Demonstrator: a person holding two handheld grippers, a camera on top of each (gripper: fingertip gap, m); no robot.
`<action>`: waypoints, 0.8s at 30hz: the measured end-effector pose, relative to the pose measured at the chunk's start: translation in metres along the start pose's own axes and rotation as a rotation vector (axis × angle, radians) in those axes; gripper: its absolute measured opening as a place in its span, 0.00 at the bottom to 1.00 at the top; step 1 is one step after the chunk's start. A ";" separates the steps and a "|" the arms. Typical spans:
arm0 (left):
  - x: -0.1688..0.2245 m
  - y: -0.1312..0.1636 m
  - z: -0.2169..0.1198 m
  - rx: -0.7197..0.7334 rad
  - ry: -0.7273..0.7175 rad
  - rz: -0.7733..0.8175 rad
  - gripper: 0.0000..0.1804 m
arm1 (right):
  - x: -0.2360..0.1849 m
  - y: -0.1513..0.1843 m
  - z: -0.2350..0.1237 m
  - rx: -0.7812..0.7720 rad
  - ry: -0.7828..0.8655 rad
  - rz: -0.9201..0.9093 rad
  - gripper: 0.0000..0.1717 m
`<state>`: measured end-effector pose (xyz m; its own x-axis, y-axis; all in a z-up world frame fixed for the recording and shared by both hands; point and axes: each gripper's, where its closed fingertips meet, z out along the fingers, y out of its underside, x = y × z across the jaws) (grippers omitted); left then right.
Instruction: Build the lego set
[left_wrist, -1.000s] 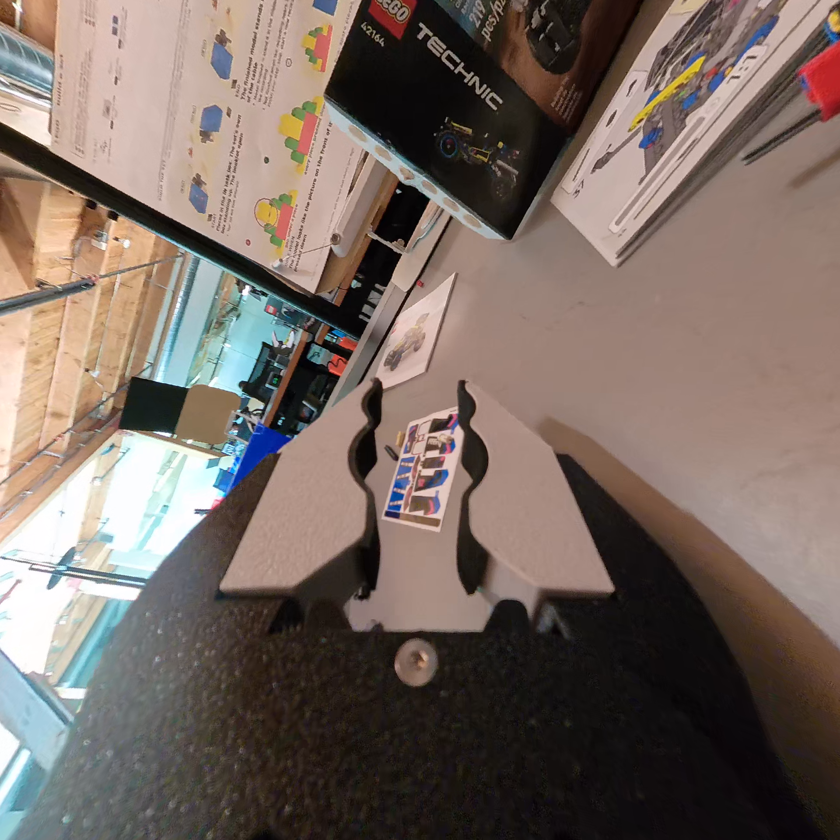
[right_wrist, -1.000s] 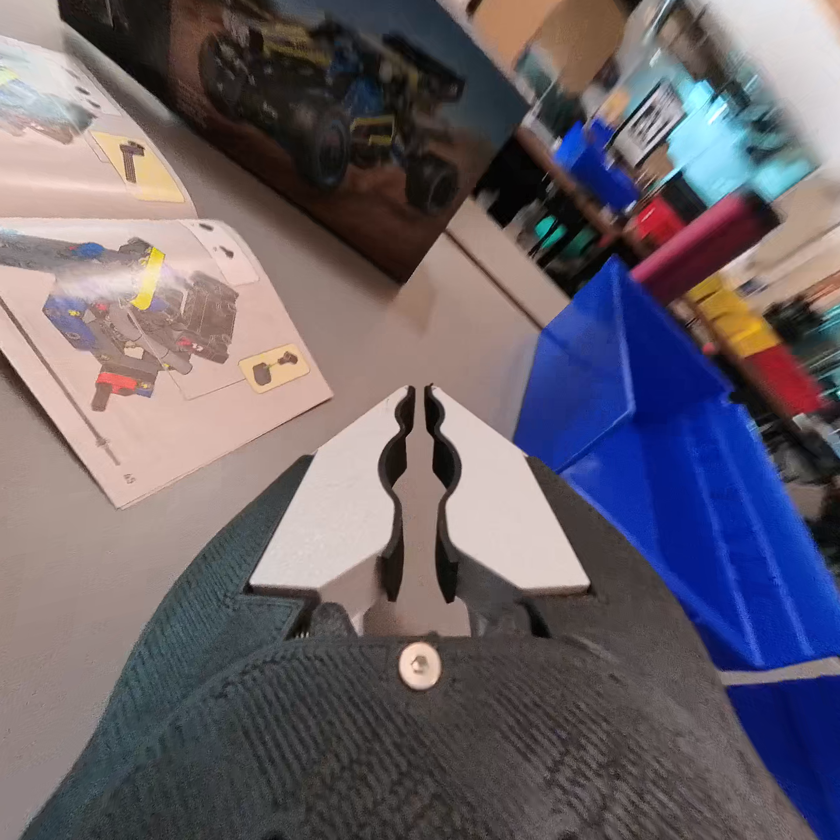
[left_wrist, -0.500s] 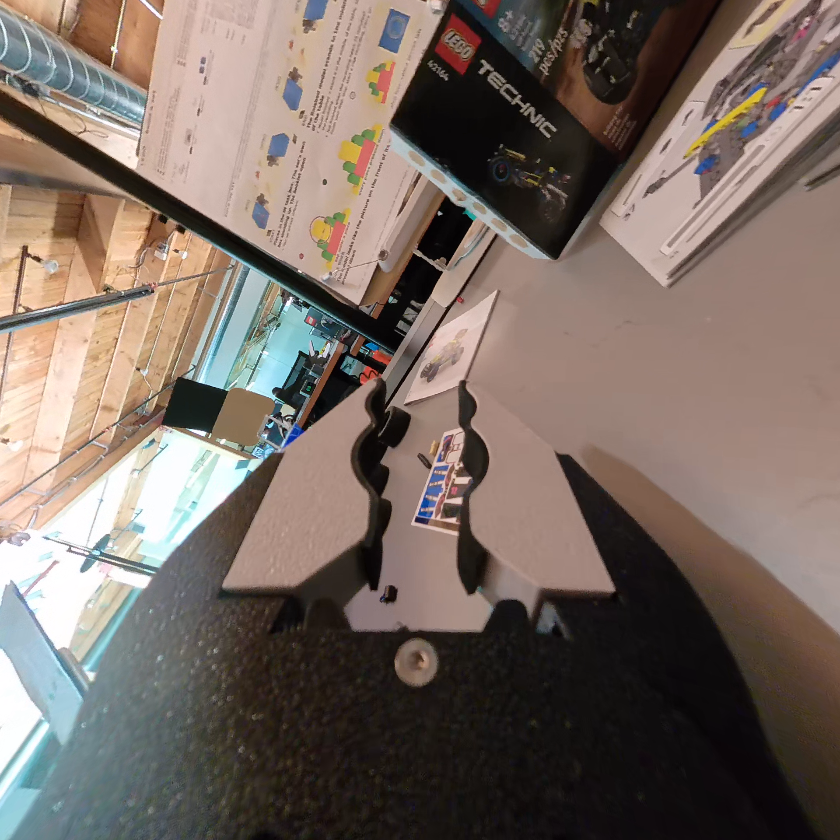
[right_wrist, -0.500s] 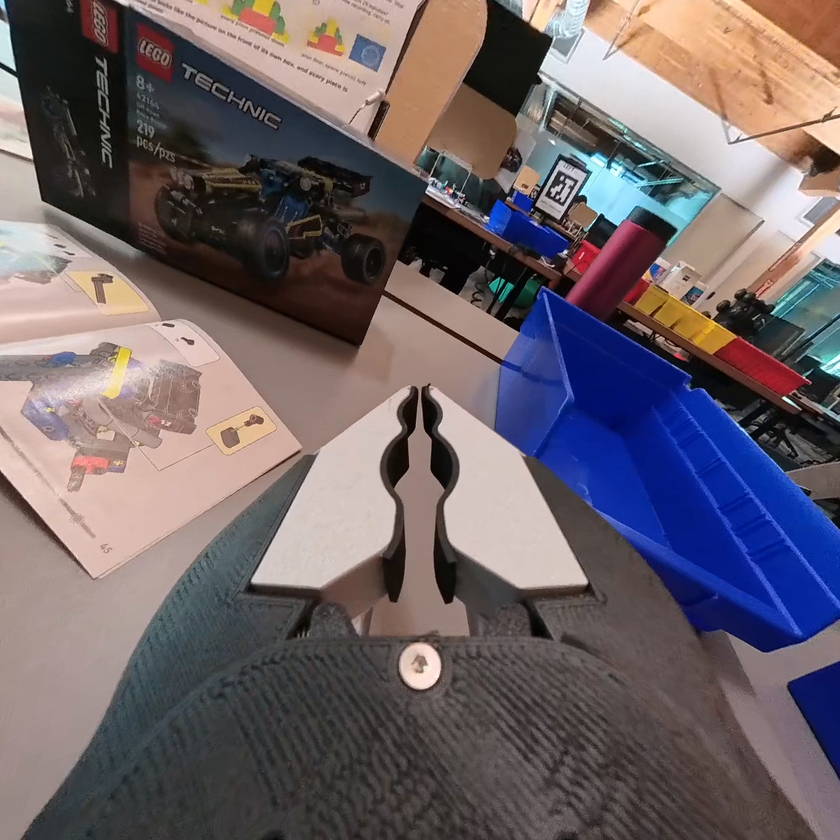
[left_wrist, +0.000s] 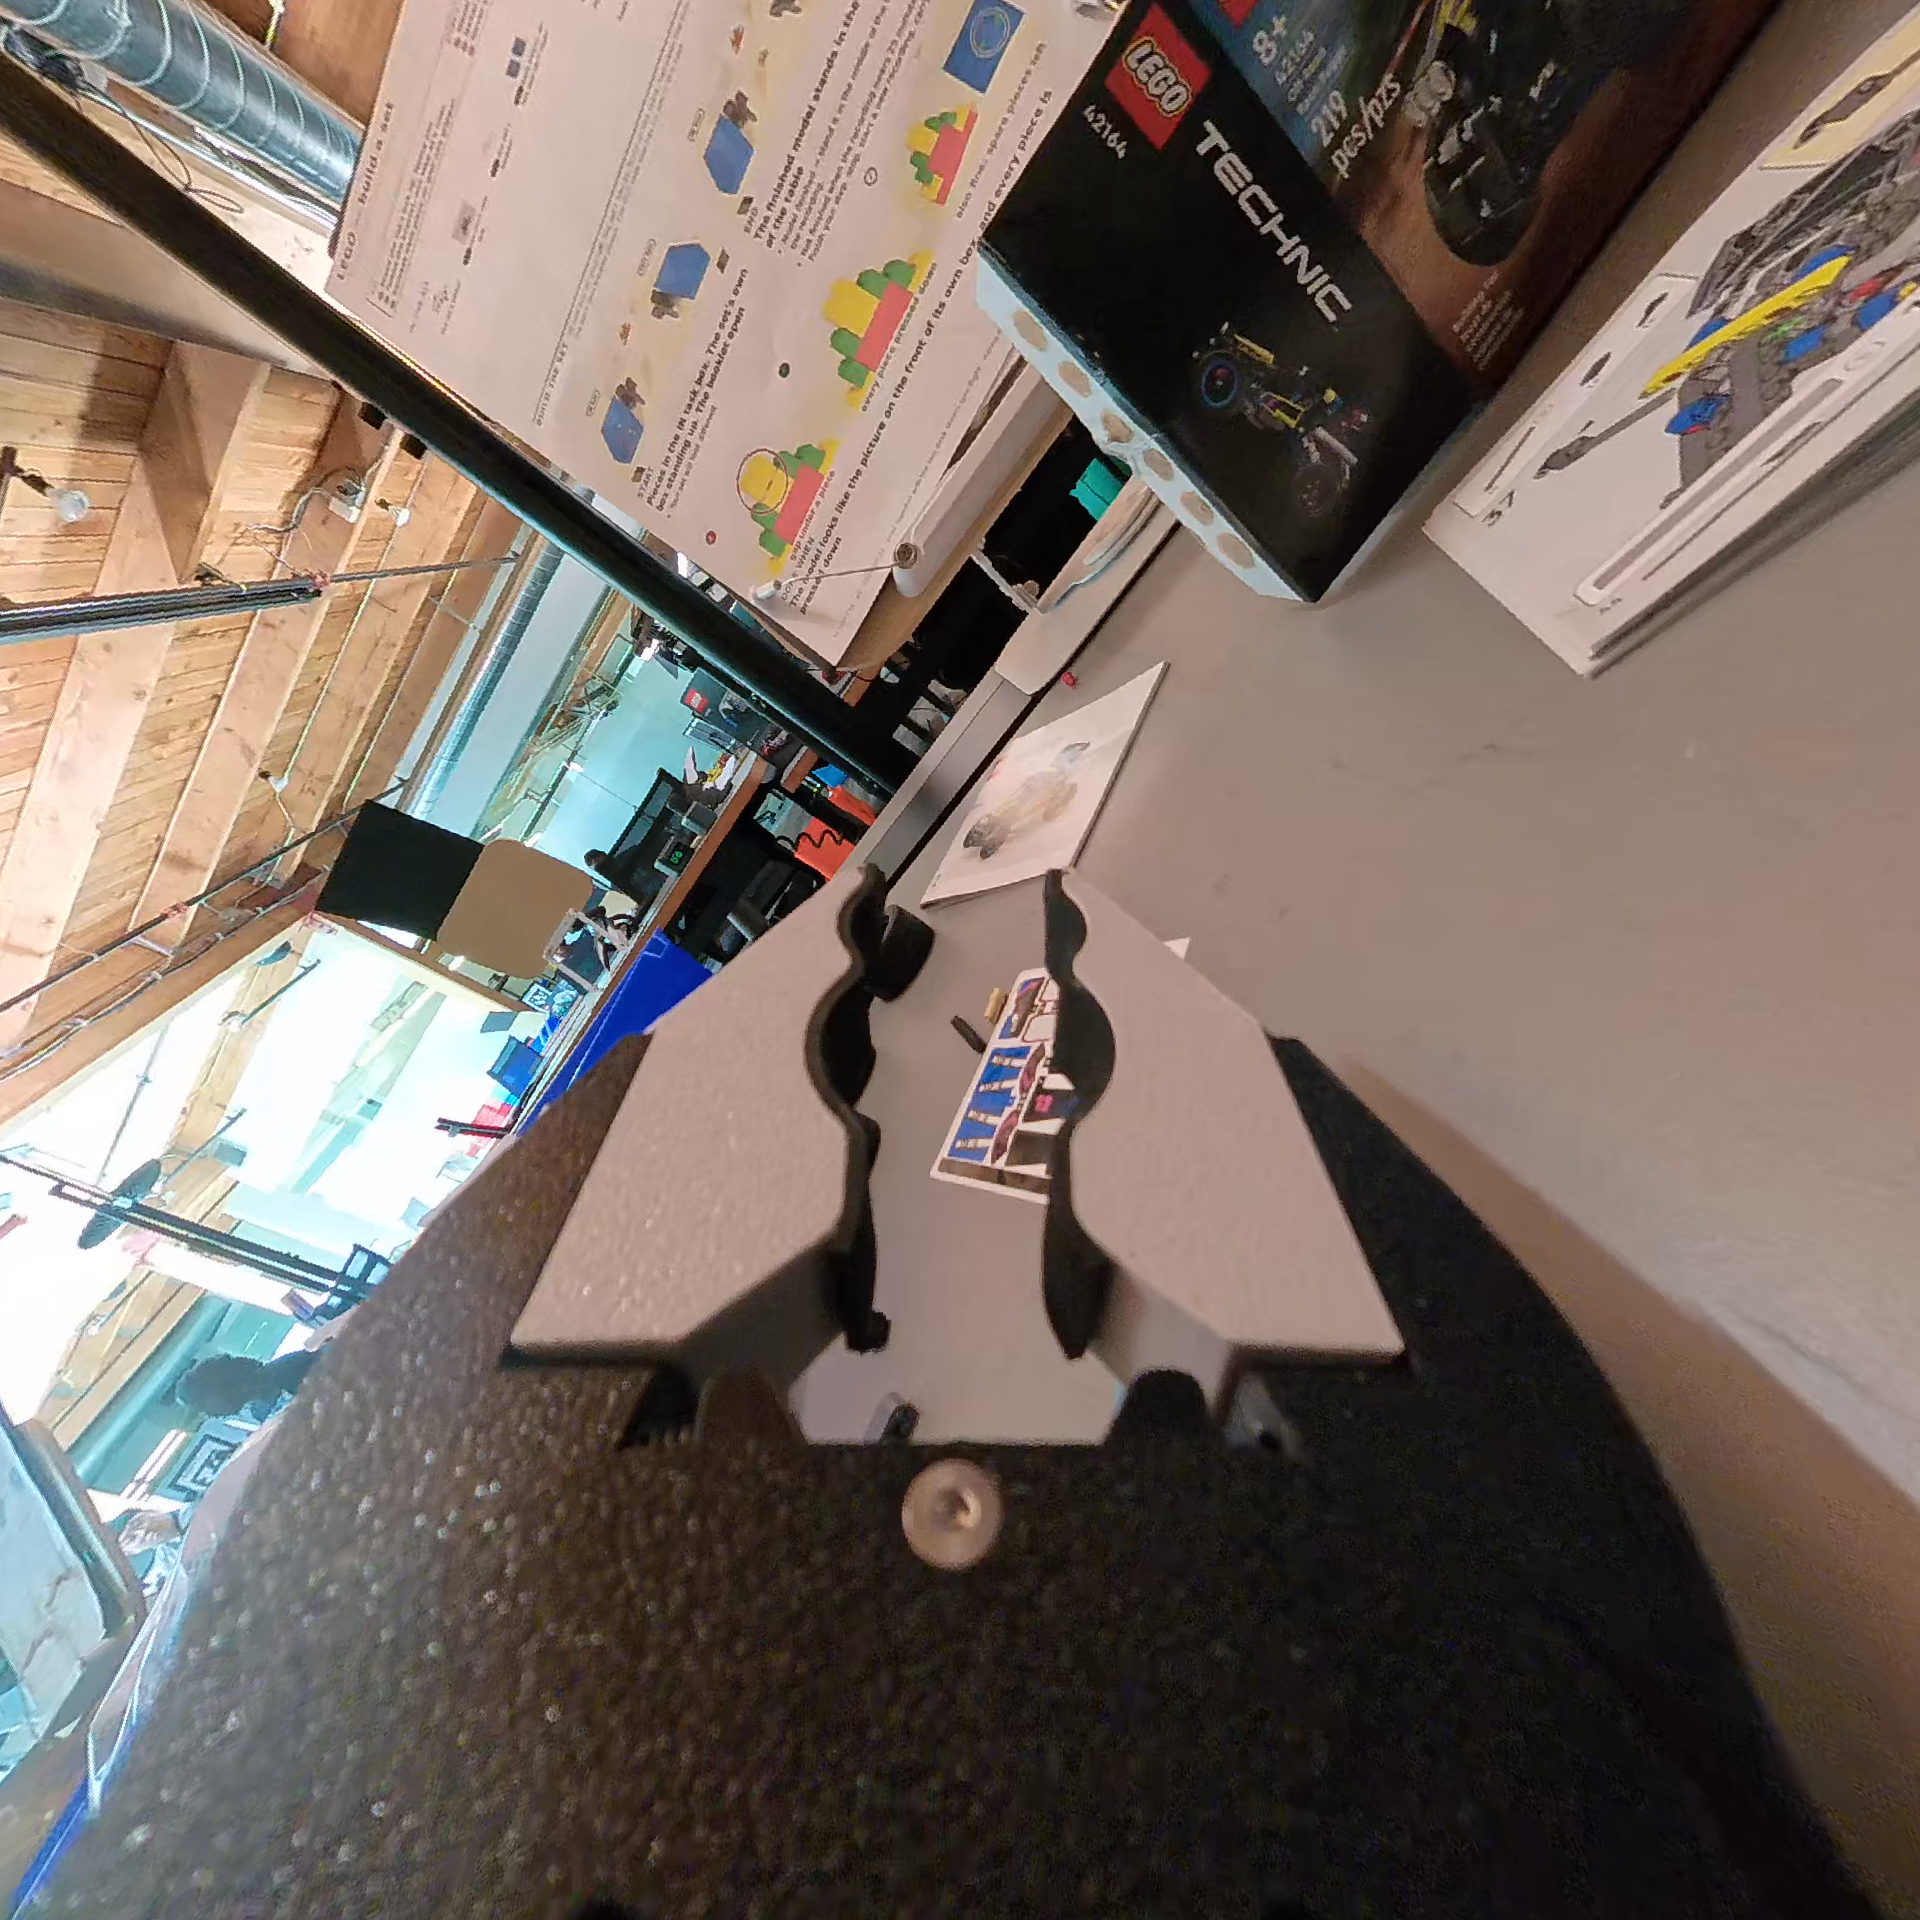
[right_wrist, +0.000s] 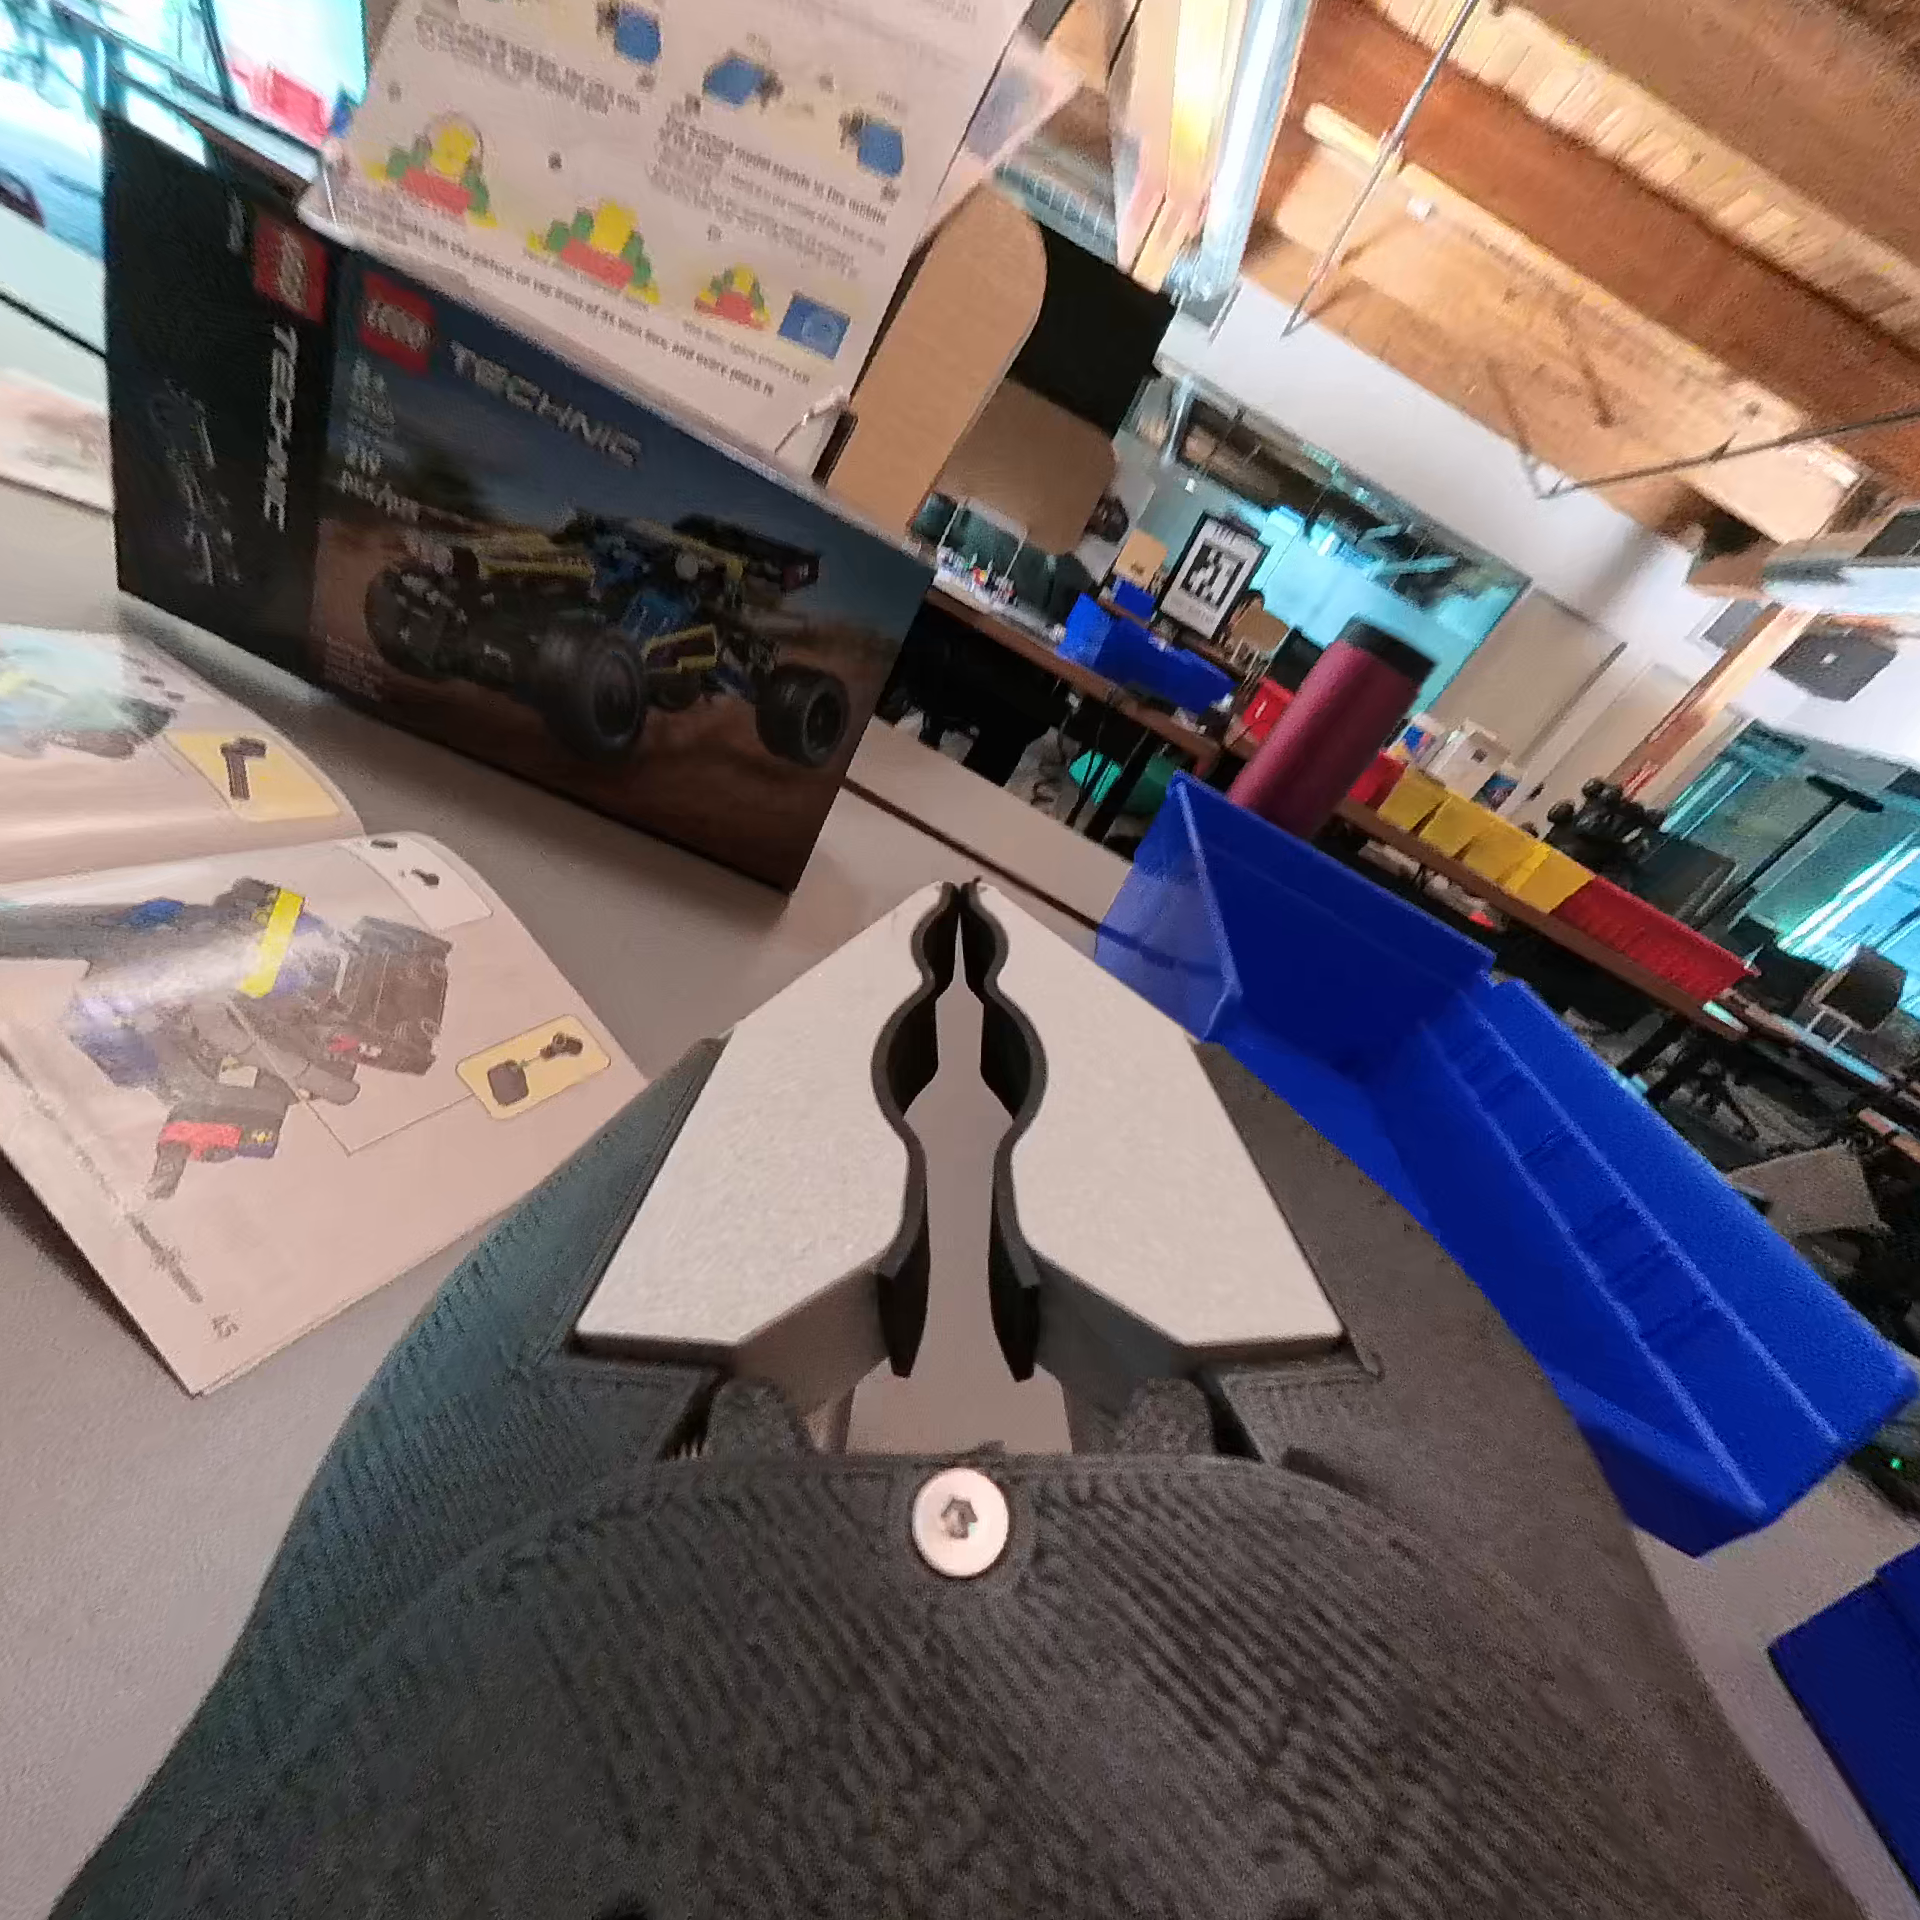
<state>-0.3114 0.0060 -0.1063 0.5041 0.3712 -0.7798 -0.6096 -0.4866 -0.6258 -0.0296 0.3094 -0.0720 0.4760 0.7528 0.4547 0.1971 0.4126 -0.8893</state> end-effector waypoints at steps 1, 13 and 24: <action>0.000 0.000 0.000 0.001 0.002 0.001 0.15 | 0.002 -0.007 -0.003 0.039 0.010 -0.002 0.00; -0.004 -0.002 -0.003 0.000 -0.006 -0.024 0.13 | -0.005 -0.059 -0.031 0.378 -0.090 0.051 0.00; -0.038 0.037 -0.033 -0.136 0.143 -0.270 0.10 | 0.008 -0.015 -0.012 0.105 0.020 0.048 0.00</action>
<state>-0.3326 -0.0518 -0.0990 0.7232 0.3912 -0.5692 -0.3596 -0.4904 -0.7938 -0.0182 0.3034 -0.0559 0.5000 0.7631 0.4094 0.0834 0.4281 -0.8999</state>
